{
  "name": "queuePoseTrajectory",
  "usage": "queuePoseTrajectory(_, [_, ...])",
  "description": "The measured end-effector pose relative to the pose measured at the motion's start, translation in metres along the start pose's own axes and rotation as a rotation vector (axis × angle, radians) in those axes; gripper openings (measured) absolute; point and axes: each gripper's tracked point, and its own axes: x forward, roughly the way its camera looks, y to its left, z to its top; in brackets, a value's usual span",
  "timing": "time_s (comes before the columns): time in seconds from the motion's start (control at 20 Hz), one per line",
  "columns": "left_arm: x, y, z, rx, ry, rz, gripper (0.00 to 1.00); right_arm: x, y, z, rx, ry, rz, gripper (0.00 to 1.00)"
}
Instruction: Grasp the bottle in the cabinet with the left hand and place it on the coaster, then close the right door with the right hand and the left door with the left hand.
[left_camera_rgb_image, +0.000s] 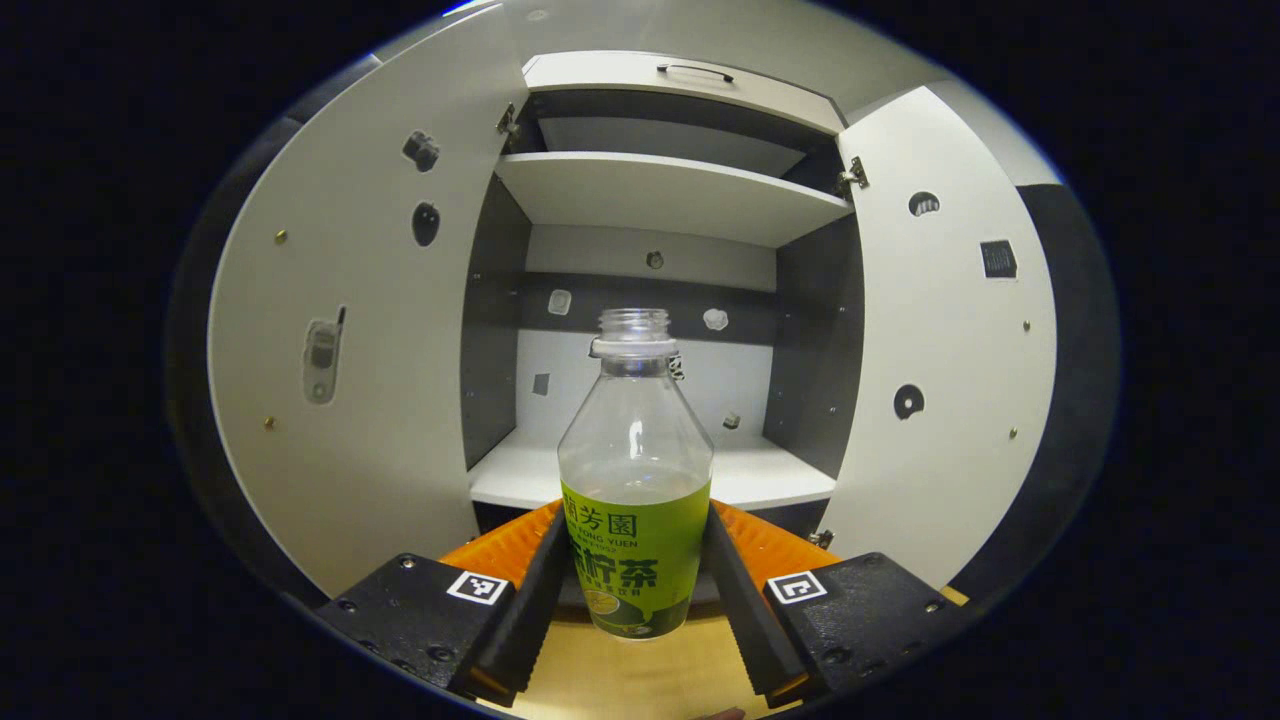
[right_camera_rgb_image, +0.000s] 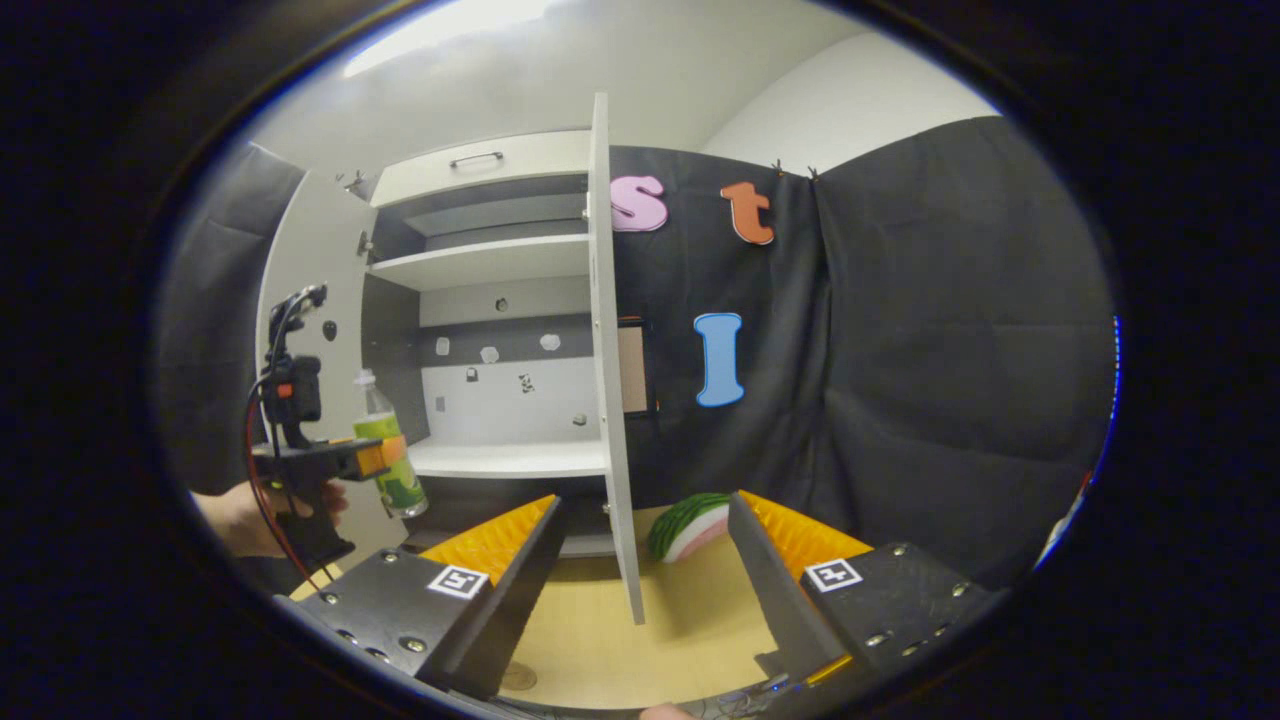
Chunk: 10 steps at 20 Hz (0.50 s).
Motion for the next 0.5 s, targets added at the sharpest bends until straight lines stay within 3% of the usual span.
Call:
queuePoseTrajectory(0.15, [-0.020,-0.012,-0.026,-0.036,-0.059,-0.067,0.79,0.002,-0.004,-0.004,0.017,0.007,0.006,0.99])
queuePoseTrajectory(0.35, [-0.049,-0.027,-0.100,-0.050,0.045,-0.133,0.80,0.002,-0.002,-0.016,0.043,0.049,0.025,0.99])
queuePoseTrajectory(0.5, [-0.063,-0.039,-0.140,-0.029,0.045,-0.182,0.80,0.002,0.005,-0.015,0.031,0.047,0.050,0.99])
